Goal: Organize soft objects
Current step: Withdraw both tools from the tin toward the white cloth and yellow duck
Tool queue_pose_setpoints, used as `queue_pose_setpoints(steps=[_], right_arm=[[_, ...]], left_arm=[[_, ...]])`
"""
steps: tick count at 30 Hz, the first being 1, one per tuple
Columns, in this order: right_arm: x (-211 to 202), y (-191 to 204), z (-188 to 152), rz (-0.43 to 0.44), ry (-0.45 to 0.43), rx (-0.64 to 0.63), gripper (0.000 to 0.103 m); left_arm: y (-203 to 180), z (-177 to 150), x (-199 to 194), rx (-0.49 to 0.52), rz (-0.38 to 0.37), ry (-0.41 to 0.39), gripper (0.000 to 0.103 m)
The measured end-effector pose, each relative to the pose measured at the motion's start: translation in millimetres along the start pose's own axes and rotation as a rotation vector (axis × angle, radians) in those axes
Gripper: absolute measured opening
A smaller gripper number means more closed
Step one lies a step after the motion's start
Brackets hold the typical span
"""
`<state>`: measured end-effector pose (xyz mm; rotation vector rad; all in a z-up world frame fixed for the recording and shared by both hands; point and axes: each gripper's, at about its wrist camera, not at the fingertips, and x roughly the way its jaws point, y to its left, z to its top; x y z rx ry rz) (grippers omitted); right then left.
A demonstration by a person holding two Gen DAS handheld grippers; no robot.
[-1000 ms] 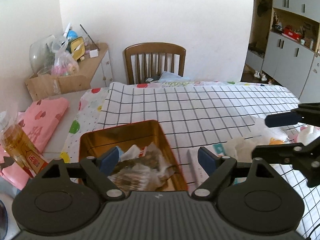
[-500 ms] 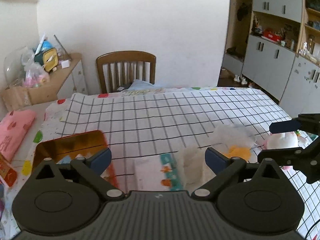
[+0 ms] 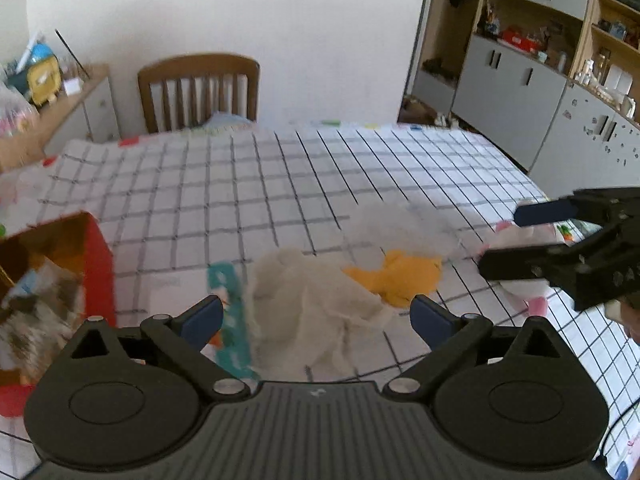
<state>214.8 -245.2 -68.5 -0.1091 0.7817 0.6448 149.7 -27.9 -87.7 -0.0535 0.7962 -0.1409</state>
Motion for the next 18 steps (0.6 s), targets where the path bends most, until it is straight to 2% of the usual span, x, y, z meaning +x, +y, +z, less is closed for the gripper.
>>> queue_pose_setpoints(steps=[7, 18], right_arm=[[23.6, -12.7, 4.7, 0.026, 0.049, 0.021, 0.092], [65.8, -20.4, 4.8, 0.049, 0.154, 0.03, 0.08]], left_arm=[[-13.0, -7.8, 23.6, -0.003, 0.002, -0.009, 0.101], [-31.4, -17.2, 60.9, 0.08, 0.089, -0.025, 0.101]])
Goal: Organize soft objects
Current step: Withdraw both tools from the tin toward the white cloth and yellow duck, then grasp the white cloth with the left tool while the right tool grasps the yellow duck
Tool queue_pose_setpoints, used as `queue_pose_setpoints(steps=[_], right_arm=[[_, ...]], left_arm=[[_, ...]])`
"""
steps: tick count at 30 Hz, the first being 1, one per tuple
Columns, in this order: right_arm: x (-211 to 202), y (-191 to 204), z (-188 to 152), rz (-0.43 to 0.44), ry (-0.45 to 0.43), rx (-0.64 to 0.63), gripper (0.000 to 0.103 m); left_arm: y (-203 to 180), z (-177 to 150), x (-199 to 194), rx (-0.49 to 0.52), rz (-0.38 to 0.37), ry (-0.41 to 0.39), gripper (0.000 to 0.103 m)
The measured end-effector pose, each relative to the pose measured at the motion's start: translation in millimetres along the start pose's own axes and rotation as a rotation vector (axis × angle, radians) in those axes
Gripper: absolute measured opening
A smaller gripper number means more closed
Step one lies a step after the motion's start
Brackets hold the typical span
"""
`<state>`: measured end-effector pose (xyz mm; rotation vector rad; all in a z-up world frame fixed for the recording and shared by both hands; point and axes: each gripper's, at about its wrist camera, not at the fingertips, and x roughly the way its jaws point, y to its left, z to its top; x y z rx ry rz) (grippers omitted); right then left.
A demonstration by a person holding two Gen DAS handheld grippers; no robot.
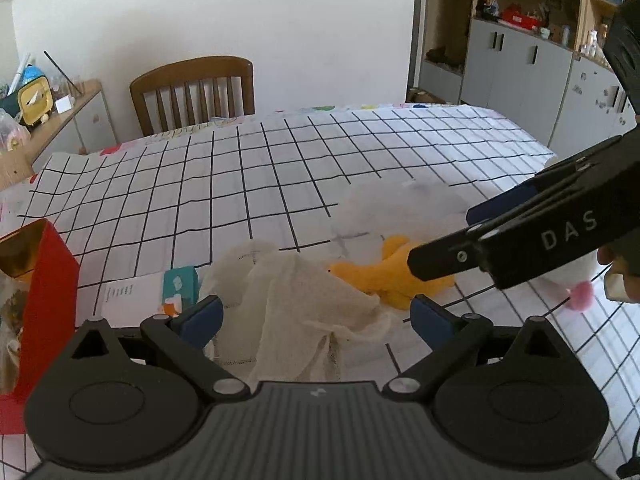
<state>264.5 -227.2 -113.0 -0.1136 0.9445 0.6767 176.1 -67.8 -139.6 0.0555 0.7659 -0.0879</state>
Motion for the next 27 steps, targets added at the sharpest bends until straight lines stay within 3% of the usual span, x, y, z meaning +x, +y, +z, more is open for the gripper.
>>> queue_pose_setpoints(steps=[12, 19, 23, 27], right_arm=[[32.1, -5.4, -1.9, -0.023, 0.057, -0.015, 0.071], [37.0, -6.7, -5.0, -0.024, 0.059, -0.012, 0.053], [34.3, -6.6, -5.0, -0.016, 0.05, -0.004, 0.041], [30.1, -5.0, -6.9, -0.019, 0.036, 0.003, 0.035]], left_arm=[[-0.1, -7.4, 26.8, 0.006, 0.028, 0.056, 0.098], [8.3, -8.9, 32.9, -0.031, 0.023, 0.091, 0.071], [13.9, -9.1, 33.6, -0.063, 0.016, 0.098, 0.067], [13.0, -9.0, 32.1, -0.054, 0.013, 0.097, 0.052]])
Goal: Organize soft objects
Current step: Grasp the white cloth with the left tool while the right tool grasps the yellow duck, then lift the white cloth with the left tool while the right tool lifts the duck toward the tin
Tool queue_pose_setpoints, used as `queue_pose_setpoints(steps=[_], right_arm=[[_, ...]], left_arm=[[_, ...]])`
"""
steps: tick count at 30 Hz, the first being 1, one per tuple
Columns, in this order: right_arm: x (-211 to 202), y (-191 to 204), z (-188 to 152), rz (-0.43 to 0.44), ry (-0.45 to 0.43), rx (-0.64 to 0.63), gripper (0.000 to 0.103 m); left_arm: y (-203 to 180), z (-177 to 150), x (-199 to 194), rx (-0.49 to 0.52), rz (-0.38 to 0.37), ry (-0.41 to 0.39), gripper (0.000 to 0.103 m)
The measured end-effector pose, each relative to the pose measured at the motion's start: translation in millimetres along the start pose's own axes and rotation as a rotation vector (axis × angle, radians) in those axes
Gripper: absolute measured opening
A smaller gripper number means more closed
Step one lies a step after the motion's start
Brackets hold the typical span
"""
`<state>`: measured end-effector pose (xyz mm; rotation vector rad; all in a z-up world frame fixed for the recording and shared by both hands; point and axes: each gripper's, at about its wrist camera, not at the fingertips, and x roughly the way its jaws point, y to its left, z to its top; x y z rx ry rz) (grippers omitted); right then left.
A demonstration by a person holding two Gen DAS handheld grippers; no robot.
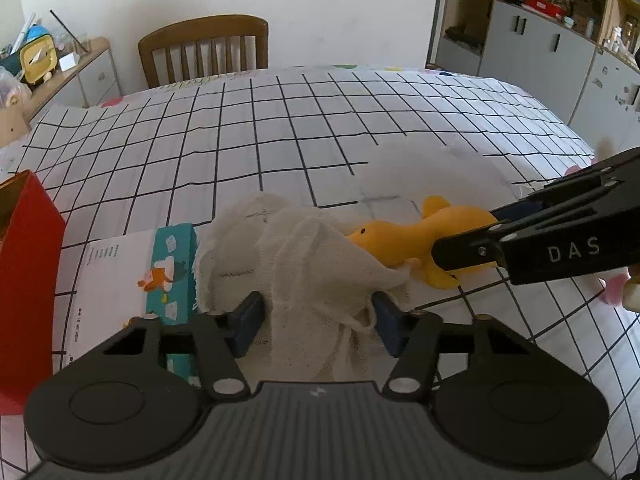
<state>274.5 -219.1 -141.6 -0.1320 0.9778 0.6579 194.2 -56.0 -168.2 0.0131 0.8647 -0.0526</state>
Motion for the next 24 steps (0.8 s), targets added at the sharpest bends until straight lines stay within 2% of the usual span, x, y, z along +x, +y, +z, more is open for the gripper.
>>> queue_pose_setpoints(steps=[1, 4, 10, 15, 24], right_arm=[[-1.3, 0.0, -0.6, 0.004, -0.003, 0.007, 0.035], [-6.7, 1.5, -3.6, 0.006, -0.015, 0.019, 0.033], [-29.1, 1.1, -7.3, 0.026, -0.069, 0.053, 0.032], [-50.1, -4.2, -7.4, 0.041, -0.115, 0.097, 0.031], [-85.5, -2.5, -5.8, 0.049, -0.174, 0.137, 0.031]], left_arm=[[-1.2, 0.1, -1.0, 0.002, 0.0, 0.0, 0.045], [0.5, 2.1, -2.5, -0.009, -0.002, 0.0, 0.032], [7.9, 3.1, -8.3, -0.032, -0.005, -0.007, 0.021], [16.8, 6.2, -18.2, -0.054, -0.009, -0.024, 0.018], [31.2, 14.3, -49.4, -0.104, -0.037, -0.063, 0.017]])
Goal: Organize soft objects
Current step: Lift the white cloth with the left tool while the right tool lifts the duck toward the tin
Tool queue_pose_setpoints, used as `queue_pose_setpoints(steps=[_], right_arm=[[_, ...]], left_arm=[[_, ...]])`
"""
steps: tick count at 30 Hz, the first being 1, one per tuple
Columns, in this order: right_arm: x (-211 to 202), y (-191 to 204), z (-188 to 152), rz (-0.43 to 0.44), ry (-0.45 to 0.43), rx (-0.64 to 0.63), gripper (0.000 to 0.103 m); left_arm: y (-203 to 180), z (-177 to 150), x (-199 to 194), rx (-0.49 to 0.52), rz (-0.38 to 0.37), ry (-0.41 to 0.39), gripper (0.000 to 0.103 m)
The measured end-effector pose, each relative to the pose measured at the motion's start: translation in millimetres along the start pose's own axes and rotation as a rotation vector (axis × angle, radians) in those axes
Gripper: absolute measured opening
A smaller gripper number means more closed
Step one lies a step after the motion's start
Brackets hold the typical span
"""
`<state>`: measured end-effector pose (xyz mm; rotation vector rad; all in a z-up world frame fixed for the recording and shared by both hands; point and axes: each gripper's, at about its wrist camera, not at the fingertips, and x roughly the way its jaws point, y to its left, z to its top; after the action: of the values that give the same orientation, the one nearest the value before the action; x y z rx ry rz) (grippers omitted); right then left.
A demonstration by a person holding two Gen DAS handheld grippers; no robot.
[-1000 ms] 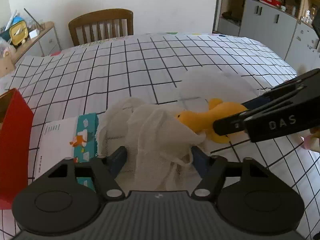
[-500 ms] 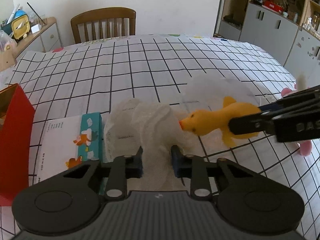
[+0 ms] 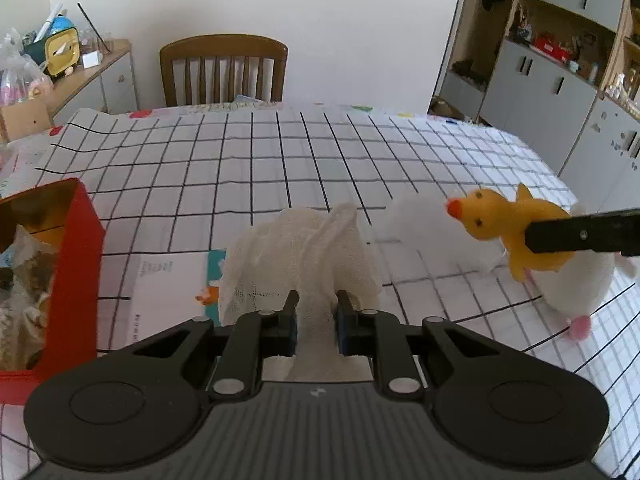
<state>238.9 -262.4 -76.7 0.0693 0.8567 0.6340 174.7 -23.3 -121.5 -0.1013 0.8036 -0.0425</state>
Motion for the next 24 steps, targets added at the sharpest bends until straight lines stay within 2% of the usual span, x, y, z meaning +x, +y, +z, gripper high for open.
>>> queue_pose_setpoints(steps=[13, 24], right_arm=[[-24.2, 29.7, 9.5, 0.052, -0.016, -0.007, 0.031], [-15.1, 87.1, 27.1, 0.118, -0.025, -0.062, 0.031]], left_arm=[[17.2, 21.4, -60.1, -0.047, -0.002, -0.041, 0.017], [59.4, 24.6, -98.4, -0.078, 0.067, -0.08, 0.017]])
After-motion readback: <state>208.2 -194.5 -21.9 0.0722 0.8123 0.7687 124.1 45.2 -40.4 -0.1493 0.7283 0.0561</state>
